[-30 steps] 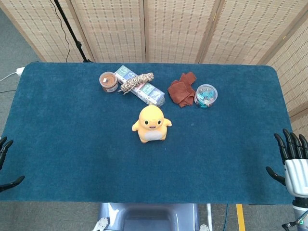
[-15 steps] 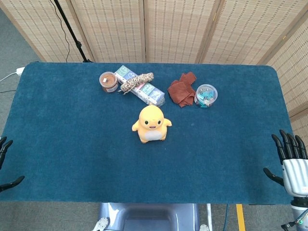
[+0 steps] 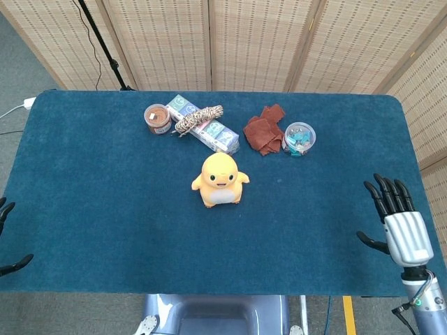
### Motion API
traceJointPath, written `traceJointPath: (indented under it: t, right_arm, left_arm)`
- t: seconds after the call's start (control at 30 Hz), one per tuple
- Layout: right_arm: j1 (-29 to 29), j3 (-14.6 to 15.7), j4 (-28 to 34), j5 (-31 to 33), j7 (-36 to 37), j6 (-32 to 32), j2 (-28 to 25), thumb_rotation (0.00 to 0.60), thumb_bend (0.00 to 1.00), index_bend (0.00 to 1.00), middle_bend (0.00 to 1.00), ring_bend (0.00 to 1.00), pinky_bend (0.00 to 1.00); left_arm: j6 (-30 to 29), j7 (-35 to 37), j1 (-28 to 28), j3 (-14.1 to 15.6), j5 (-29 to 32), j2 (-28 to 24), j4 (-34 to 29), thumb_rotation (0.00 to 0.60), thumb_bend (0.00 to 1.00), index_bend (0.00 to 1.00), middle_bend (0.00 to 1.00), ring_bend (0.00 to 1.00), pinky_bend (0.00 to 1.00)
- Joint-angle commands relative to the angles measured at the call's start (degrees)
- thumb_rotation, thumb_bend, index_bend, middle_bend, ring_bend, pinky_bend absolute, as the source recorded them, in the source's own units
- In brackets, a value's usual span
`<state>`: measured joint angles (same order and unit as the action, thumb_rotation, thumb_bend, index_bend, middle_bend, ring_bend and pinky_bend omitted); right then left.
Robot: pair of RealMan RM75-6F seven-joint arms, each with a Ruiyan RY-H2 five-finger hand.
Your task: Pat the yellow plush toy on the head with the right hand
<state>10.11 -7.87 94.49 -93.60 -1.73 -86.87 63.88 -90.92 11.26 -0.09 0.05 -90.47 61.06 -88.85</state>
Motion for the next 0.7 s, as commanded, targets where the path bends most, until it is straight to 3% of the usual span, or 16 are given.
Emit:
traceJointPath:
  t: [0.03,0.37,0.53,0.7]
  right_arm:
    - [5.37,-3.44,5.29,0.90,-1.09,5.39,-1.31,0.600,0.00,0.00,0.00,0.00,0.00]
    - [16.79,-9.75,16.22,10.79,0.59,21.10,-5.38,0.600,0.00,0.00,0.00,0.00,0.00]
    - [23.66,-13.04,16.31,16.90,-3.38,27.15,-3.65,0.600,0.00,0.00,0.00,0.00,0.00]
    - [29.07,-14.43,13.58,21.95,-7.23,30.82,-0.15,0.600,0.00,0.00,0.00,0.00,0.00]
  left_arm:
    - [0.34,-0.55,-0.14,0.00,0.11,0.09,-0.21,0.600,0.00,0.00,0.00,0.00,0.00]
    - [1.46,-1.78,-0.61,-0.30,1.01,0.22,-0.83,0.600,0.00,0.00,0.00,0.00,0.00]
    - [2.11,-2.54,-0.90,-0.36,1.35,0.31,-1.17,0.600,0.00,0.00,0.00,0.00,0.00]
    - [2.36,-2.79,-0.95,-0.47,1.75,0.33,-1.39,0.600,0.00,0.00,0.00,0.00,0.00]
